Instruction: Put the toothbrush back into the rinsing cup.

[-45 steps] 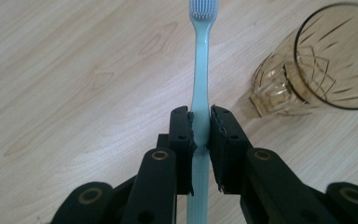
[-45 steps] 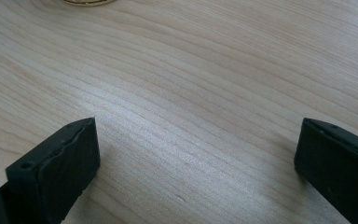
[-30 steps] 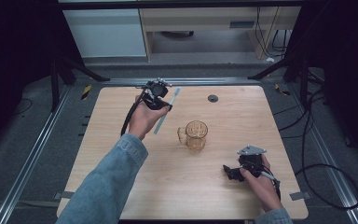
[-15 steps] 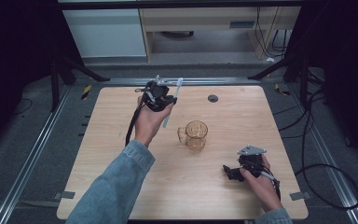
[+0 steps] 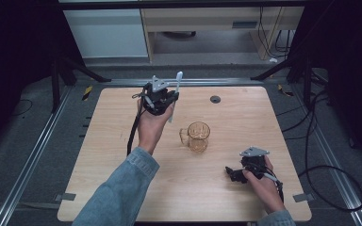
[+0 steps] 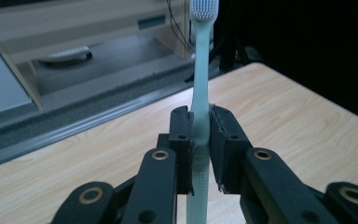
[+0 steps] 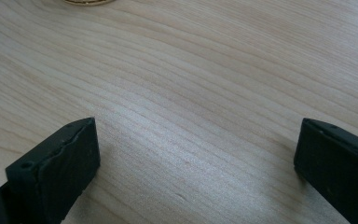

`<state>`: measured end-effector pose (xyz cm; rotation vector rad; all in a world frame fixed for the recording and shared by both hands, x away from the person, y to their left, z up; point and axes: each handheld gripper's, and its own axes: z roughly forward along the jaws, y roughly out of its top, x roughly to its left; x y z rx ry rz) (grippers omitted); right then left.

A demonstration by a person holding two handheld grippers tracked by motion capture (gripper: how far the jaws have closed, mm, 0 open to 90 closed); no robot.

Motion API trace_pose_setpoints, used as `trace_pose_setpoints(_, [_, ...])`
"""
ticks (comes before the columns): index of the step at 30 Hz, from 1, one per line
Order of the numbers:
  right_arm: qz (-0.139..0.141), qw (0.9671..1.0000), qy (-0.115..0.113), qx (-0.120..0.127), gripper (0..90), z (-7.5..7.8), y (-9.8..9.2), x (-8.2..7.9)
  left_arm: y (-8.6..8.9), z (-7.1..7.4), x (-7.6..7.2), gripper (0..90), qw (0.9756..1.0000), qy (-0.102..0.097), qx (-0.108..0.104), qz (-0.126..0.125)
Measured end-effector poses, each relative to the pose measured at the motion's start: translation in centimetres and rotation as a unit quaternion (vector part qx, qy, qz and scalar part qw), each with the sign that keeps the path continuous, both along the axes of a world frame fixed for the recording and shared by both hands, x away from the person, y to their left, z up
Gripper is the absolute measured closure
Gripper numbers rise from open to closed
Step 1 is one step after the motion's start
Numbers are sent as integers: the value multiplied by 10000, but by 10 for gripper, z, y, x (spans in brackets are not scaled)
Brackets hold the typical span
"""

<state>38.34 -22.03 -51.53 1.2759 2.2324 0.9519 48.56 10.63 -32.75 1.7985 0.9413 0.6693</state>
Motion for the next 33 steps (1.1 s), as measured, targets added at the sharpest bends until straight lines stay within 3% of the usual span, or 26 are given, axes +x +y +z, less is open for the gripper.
trace_pose_setpoints(5, [-1, 10000, 1, -10, 5, 0, 0, 0, -1, 0, -9, 789, 9990, -368, -207, 117])
trace_pose_setpoints(14, [4, 10000, 7, -4, 6, 0, 0, 0, -6, -4, -21, 789, 9959, -761, -460, 167])
trace_pose_setpoints(15, [7, 10000, 3, 2, 6, 0, 0, 0, -5, -5, -21, 789, 9959, -796, -410, 165])
trace_pose_setpoints(26, [46, 10000, -9, -9, 6, 0, 0, 0, -2, -14, -30, 789, 9900, -1162, -755, 255])
trace_pose_setpoints(33, [68, 10000, -18, -19, 6, 0, 0, 0, -1, -20, -33, 789, 9875, -1357, -748, 289])
